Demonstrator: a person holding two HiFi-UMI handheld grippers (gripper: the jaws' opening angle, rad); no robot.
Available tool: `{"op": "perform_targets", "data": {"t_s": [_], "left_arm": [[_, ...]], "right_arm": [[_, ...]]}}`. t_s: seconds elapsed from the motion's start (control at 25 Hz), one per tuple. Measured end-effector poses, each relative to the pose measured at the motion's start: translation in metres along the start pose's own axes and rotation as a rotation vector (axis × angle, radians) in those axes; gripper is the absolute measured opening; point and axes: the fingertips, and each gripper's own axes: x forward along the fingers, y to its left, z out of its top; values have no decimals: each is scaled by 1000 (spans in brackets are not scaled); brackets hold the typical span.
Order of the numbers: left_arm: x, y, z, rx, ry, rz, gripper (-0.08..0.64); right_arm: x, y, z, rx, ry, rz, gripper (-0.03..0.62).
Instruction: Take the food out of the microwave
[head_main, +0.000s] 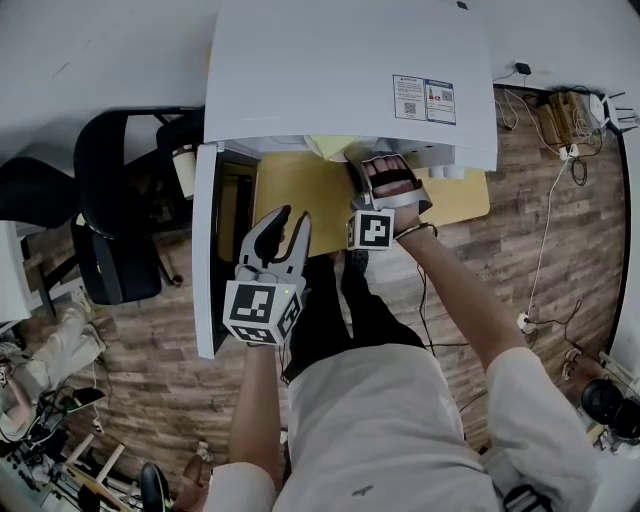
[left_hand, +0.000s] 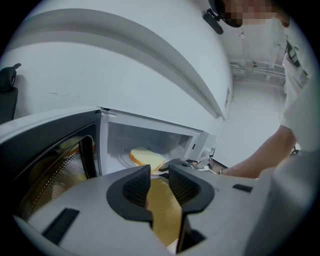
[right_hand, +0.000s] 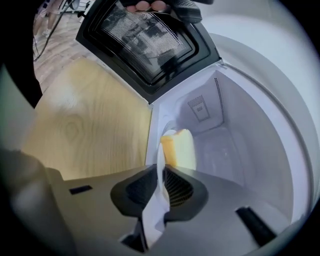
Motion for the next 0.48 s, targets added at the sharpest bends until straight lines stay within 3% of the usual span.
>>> {"op": "perform_targets", "data": {"t_s": [0.48], "left_arm": [[-11, -19, 1, 8, -21, 18, 107]], "right_arm": [[-17, -22, 1, -97, -23, -149, 12]]}}
